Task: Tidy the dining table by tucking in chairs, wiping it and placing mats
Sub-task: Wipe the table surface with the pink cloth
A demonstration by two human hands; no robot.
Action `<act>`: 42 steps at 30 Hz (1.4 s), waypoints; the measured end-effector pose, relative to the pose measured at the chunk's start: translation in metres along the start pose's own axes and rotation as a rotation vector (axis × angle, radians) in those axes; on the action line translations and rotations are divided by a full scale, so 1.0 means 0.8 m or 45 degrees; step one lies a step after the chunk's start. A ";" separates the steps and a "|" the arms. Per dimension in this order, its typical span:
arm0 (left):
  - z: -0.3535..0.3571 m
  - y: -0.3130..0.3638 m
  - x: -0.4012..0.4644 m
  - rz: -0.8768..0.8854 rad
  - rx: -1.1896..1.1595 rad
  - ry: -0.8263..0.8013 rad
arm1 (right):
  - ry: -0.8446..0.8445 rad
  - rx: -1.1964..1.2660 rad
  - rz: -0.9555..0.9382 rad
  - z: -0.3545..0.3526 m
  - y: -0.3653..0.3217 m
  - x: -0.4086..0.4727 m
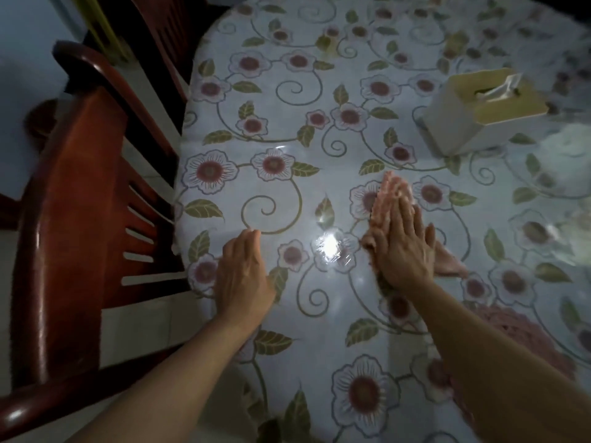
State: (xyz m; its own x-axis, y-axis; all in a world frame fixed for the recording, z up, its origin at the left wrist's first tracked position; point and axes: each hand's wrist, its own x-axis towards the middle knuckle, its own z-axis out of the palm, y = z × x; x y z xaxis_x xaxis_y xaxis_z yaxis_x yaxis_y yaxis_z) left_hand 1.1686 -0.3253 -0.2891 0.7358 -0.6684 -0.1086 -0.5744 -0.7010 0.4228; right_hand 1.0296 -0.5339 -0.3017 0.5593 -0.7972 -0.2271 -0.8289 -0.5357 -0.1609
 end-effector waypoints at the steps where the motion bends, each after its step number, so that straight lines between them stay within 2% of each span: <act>1: 0.001 -0.003 -0.002 0.007 0.007 -0.009 | 0.011 0.004 -0.002 0.008 -0.020 -0.012; 2: 0.003 -0.004 -0.005 0.020 0.017 -0.014 | 0.019 -0.004 -0.084 0.018 -0.043 -0.031; 5: 0.006 -0.002 -0.012 0.048 0.013 -0.005 | 0.004 -0.029 -0.533 0.056 -0.104 -0.107; 7: 0.008 0.003 -0.018 0.037 -0.027 0.007 | -0.048 -0.012 -0.719 0.067 -0.108 -0.138; 9: 0.010 0.008 -0.027 0.047 -0.019 0.010 | -0.093 0.002 -0.799 0.063 -0.081 -0.147; 12: 0.011 0.017 -0.042 0.055 0.029 -0.058 | -0.033 -0.182 -0.716 0.052 -0.006 -0.134; 14: 0.014 0.027 -0.052 0.050 0.052 -0.089 | -0.038 -0.248 -0.425 0.044 0.039 -0.119; 16: 0.019 0.037 -0.061 0.078 0.089 -0.102 | -0.025 -0.087 -0.128 0.037 0.047 -0.121; 17: 0.022 0.041 -0.064 0.090 0.112 -0.112 | -0.033 0.007 -0.081 0.036 0.035 -0.130; 19: 0.024 0.047 -0.069 0.081 0.142 -0.128 | -0.054 0.072 -0.254 0.043 0.001 -0.164; 22: 0.024 0.056 -0.069 0.049 0.129 -0.124 | -0.136 0.024 -0.717 0.058 -0.020 -0.211; 24: 0.023 0.065 -0.064 0.062 0.125 -0.141 | -0.148 -0.013 -0.830 0.057 -0.005 -0.200; 26: 0.024 0.077 -0.054 0.110 0.136 -0.170 | -0.130 -0.019 -0.804 0.049 0.014 -0.172; 31: 0.039 0.106 -0.017 0.183 0.125 -0.223 | -0.065 -0.059 -0.215 0.009 0.082 -0.065; 33: 0.041 0.116 -0.003 0.208 0.108 -0.216 | -0.076 0.028 0.040 -0.008 0.109 -0.030; 36: 0.038 0.124 0.021 0.195 0.066 -0.231 | -0.025 0.018 0.198 -0.016 0.104 -0.010; 37: 0.037 0.124 0.026 0.183 0.068 -0.235 | -0.004 -0.034 0.143 -0.015 0.090 -0.014; 39: 0.036 0.125 0.040 0.159 0.072 -0.238 | 0.001 -0.089 -0.142 -0.007 0.049 -0.032; 42: 0.033 0.128 0.055 0.129 0.059 -0.234 | -0.097 0.041 -0.558 0.019 -0.008 -0.067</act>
State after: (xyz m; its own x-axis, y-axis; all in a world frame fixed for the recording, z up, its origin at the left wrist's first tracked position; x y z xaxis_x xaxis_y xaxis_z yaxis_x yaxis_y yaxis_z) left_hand 1.1329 -0.4330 -0.2740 0.5983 -0.7670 -0.2317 -0.6609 -0.6359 0.3984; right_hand 1.0052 -0.4831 -0.3032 0.8577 -0.4733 -0.2008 -0.5135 -0.8085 -0.2874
